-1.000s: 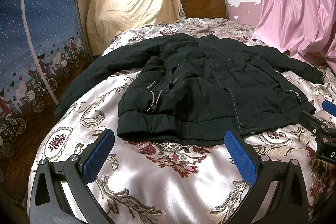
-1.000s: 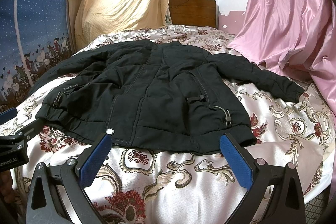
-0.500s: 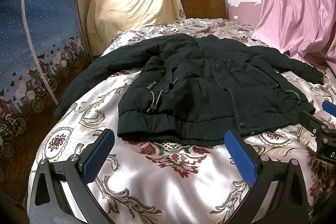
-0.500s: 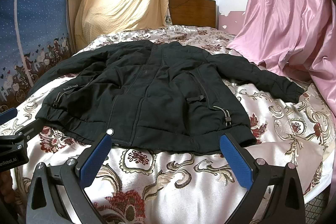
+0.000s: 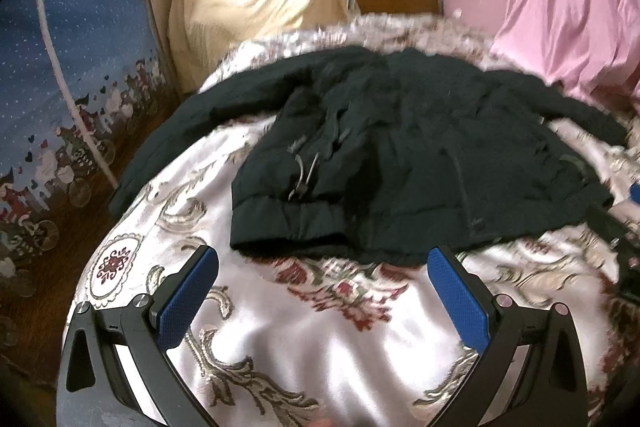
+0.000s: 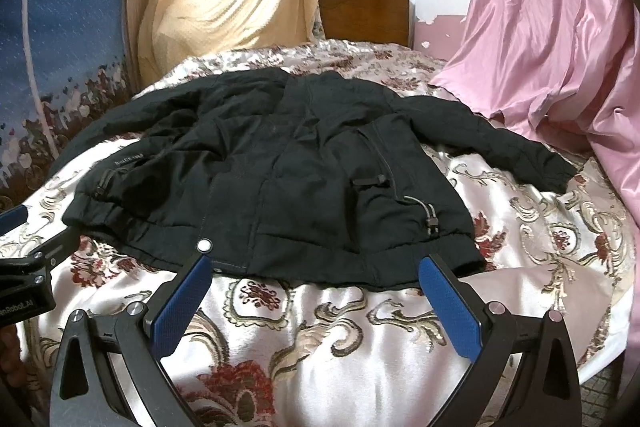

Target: Fold large clothes

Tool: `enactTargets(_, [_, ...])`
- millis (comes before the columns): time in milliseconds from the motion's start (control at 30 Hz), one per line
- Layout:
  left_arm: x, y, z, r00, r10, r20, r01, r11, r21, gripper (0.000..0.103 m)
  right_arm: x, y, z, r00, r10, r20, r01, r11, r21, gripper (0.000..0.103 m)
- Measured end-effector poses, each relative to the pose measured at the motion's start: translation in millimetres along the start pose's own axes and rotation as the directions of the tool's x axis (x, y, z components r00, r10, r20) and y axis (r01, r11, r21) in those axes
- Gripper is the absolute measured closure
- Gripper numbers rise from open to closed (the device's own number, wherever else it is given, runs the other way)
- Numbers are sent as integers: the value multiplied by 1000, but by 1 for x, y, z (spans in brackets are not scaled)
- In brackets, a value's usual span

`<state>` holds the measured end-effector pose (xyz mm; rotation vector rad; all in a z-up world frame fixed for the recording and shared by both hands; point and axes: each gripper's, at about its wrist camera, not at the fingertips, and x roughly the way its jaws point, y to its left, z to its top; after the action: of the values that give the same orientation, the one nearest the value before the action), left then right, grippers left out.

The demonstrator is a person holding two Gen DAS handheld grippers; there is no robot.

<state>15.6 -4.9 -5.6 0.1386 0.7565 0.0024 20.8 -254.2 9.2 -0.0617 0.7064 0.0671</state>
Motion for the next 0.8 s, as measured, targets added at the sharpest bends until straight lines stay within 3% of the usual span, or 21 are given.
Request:
enactTargets(167, [6,6,3,1000,8,-24,-8,1000,6,1,-3,-2,6,999,-40,-1,40,999,-26,0])
enactTargets(433, [14,0,53,1000,5,-15,-4,999,52,1,10,-27,33,996,-91,-6,91,996,10,0])
enactTargets(667, [59,-27,121,987,-138,-78,143,988,55,1,38,-102,70,999,37,4,-37,968,250,0])
enactTargets(800, [98,-48,162,965,-257,-57,259,965,30,1,59,-157,91,1000,21,-3,-18,921,390,0])
